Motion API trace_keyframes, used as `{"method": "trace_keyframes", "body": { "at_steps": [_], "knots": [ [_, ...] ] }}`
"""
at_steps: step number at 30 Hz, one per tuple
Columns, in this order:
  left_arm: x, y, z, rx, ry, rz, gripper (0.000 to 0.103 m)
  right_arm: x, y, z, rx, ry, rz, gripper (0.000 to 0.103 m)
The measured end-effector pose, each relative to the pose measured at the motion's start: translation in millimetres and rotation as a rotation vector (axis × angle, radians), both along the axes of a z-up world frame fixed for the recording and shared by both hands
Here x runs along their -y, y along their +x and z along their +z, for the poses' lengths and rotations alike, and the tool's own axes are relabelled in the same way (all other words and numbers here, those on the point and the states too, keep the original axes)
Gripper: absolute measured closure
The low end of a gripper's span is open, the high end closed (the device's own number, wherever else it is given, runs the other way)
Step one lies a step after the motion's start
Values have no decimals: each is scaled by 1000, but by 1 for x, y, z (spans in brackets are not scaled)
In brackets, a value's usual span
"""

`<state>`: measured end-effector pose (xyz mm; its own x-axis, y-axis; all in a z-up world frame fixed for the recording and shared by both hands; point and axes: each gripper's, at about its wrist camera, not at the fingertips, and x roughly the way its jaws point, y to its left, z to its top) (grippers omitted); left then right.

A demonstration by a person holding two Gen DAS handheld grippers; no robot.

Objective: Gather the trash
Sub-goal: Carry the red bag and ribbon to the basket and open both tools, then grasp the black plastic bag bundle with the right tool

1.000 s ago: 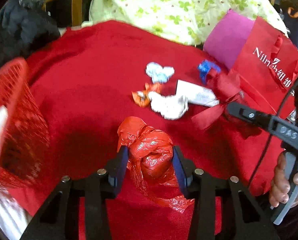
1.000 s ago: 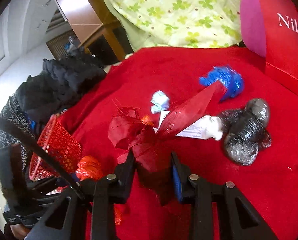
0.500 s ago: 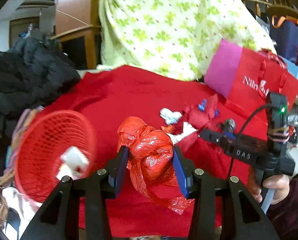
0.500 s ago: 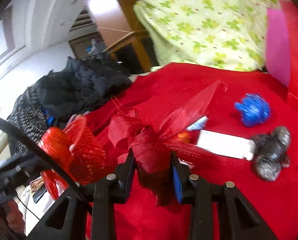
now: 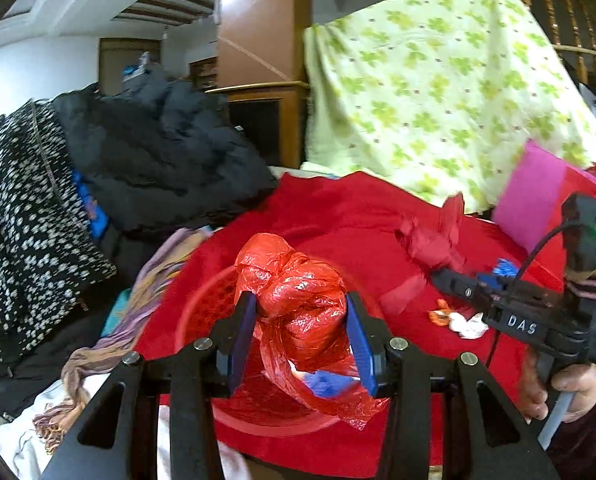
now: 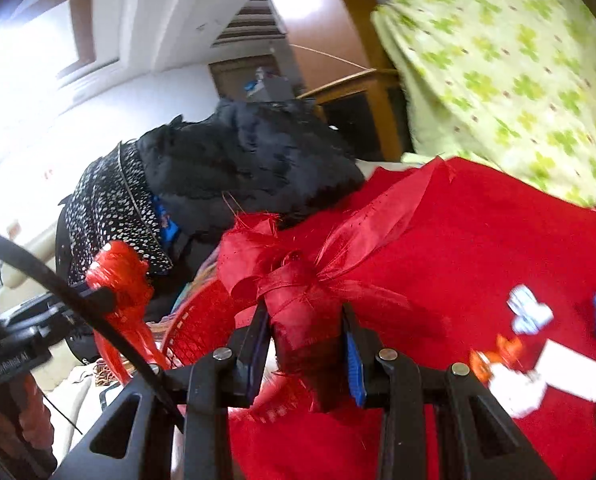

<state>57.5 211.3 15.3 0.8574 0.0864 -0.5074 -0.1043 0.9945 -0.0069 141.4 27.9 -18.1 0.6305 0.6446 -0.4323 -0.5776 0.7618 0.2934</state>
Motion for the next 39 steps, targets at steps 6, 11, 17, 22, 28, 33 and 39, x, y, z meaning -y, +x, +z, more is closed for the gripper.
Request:
{"method": "trace_keyframes", "body": {
  "at_steps": [6,11,17,22,28,33,39],
  "knots": [
    [-27,11,-21,4,15,64,55,-54,20,3,1,-29,29,65],
    [-41,18,-43,-30,-21,78,49,-80,44,-11,-85,0,45,54],
    [-41,13,-58,-58,-18,66,34,-71,51,-26,-157,52,29,44],
    [-35,9,-62,-70,-23,52,33,-39,41,-25,-152,54,0,44],
    [-11,2,-63,-84,-7,1,31,27,29,-23,-142,-1,-81,44],
    [22,1,-56,-75,19,-63,27,104,21,-23,-142,-17,-198,44],
    [76,5,-54,-84,72,-172,26,206,17,-24,-154,25,-371,44]
  ]
}}
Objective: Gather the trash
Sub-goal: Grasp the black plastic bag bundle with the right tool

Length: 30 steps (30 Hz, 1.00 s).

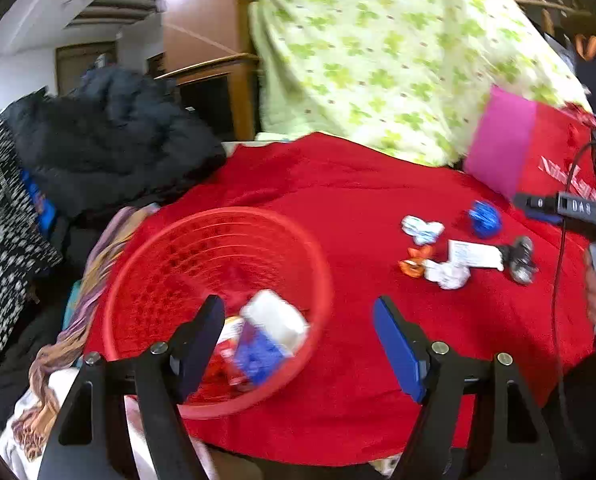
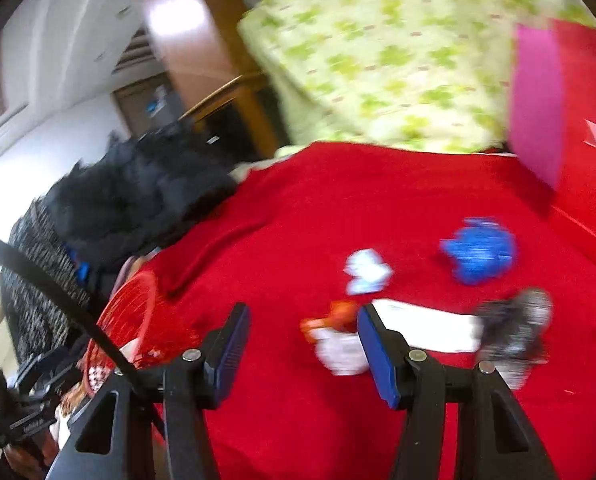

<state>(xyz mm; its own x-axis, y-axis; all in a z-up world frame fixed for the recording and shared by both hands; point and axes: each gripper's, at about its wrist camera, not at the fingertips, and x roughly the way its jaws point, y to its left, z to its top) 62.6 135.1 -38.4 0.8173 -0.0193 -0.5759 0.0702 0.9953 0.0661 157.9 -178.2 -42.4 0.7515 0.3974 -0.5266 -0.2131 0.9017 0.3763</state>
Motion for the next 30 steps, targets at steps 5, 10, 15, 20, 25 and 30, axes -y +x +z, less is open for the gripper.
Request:
{"method": "trace_keyframes", "body": {
  "at_steps": [5,10,15,20,25,30],
  "knots": [
    [36,8,-8,-37,23,-67,26,80,-1,-13,-31,69,-149,43],
    [69,16,-18,-75,49,-128,26,140,2,-43,-112,171,-272,43],
    [98,28,-34,-125,50,-175,26,173,7,-63,-190,193,-329,43],
    [125,45,-52,-183,38,-236,26,193,15,-88,-284,266,-361,43],
    [151,79,-64,-235,41,-309,26,188,43,-110,-390,335,-374,43],
    [175,113,-70,-270,49,-390,26,163,71,-130,-463,292,-407,51]
  ]
}}
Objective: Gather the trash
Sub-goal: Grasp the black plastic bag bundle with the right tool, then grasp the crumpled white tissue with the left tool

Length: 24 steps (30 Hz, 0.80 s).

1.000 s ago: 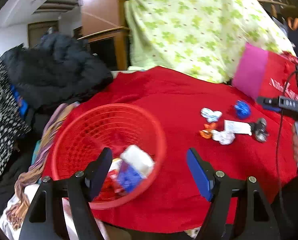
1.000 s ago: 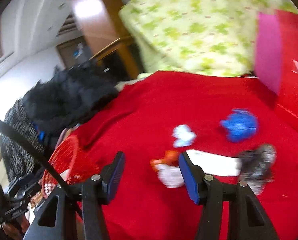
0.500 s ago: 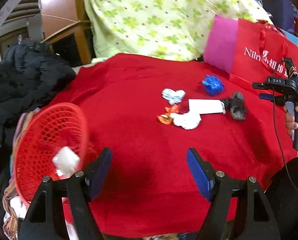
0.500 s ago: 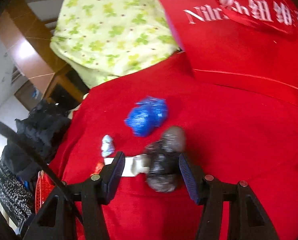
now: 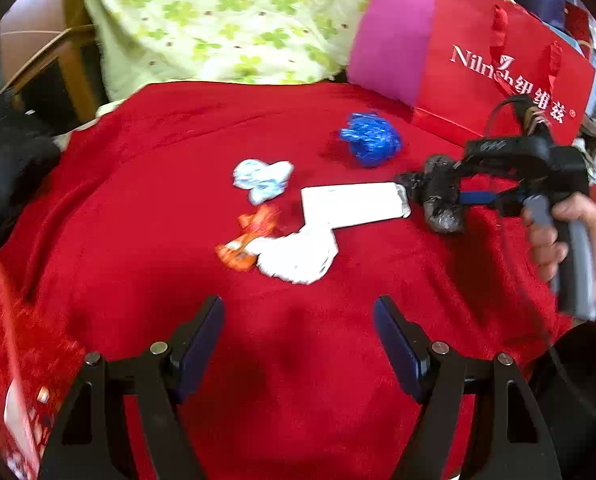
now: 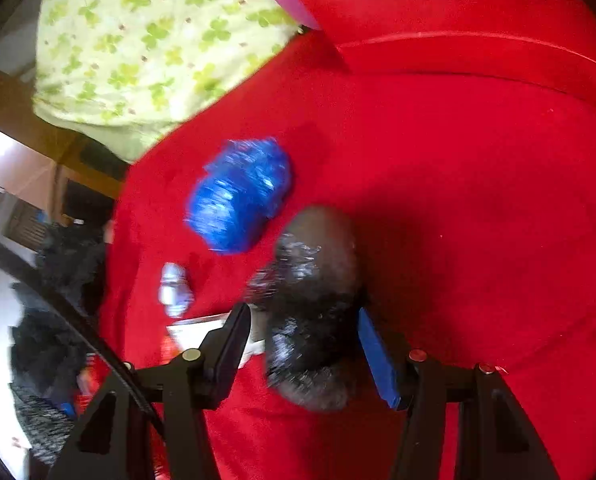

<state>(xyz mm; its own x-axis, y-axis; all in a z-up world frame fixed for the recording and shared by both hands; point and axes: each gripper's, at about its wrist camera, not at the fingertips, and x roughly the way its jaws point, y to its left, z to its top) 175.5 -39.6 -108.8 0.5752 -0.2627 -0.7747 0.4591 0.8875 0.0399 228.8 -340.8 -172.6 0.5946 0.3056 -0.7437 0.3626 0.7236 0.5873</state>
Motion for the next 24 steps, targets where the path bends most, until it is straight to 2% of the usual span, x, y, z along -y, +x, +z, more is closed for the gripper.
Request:
{"method": "trace_keyframes", "body": {
  "at_steps": [1,2,8,11,12,13,15,16,19,24],
  "knots": [
    [5,6,-2,-3,5,-12,26,-2,2,-5,-12,-20,-3,56],
    [9,12,-5,-10,9,-22,26,-3,4,-9,-11,-22,2,57],
    [34,52,-28,-68,8,-34,26,1,-1,-5,23,-61,-15,59],
    [42,64,-44,-101,30,-26,27,13,-5,0,41,-43,-50,59],
    [43,67,-49,-116,32,-25,37,17,-8,4,54,-58,-65,59],
    [44,68,-53,-129,32,-25,53,19,-11,9,72,-83,-82,59],
    [42,70,-58,-127,63,12,69,23,-18,19,115,-109,-104,59],
    [38,70,-57,-129,55,32,75,24,-21,23,139,-102,-108,59],
    [21,65,-49,-154,-53,72,78,23,-28,32,204,-89,-104,59],
    [-9,26,-29,-126,-144,117,78,10,-36,46,293,-69,-58,59]
  ]
}}
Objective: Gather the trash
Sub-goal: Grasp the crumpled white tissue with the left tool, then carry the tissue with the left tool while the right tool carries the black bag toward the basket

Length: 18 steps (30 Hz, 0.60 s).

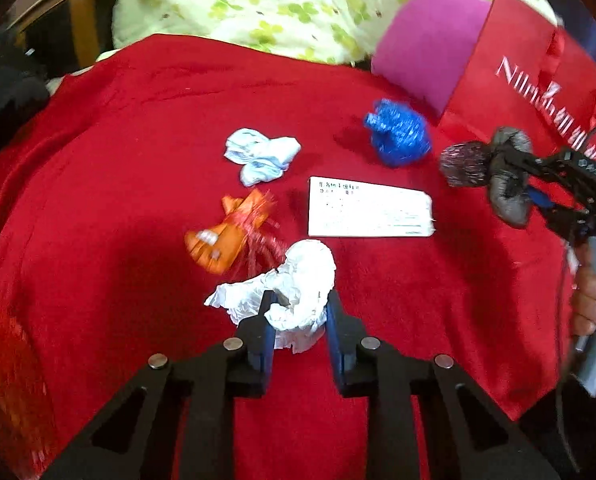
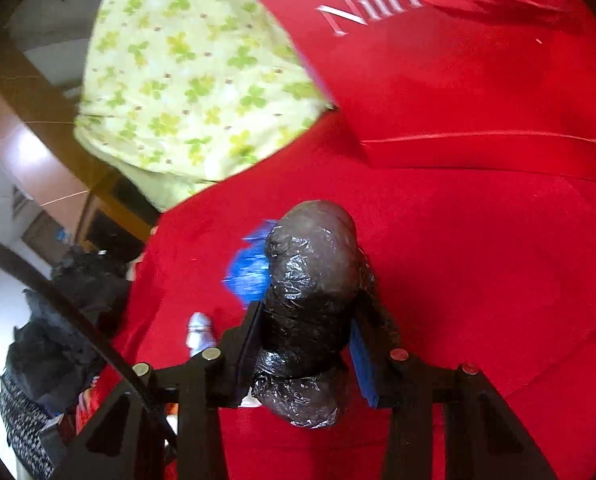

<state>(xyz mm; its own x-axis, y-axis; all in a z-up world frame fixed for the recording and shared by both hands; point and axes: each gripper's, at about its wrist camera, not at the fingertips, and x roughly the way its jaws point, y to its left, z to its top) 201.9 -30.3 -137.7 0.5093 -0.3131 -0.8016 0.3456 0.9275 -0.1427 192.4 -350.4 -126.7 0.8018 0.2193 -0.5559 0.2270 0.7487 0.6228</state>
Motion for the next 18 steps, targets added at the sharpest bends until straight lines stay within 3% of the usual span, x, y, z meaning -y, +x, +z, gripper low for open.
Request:
{"method": "trace_keyframes", "body": {
  "at_steps": [6,10,18],
  "knots": [
    [-29,-38,16,11,-51,50,78,-30,-10,16,68,-14,77,59],
    [-34,-58,25,26,-6,59,78,-54,-18,25,82,-38,117,59],
    [-48,-88,42,56,-21,53,78,-97,-32,15,36,-99,214,59]
  ]
}}
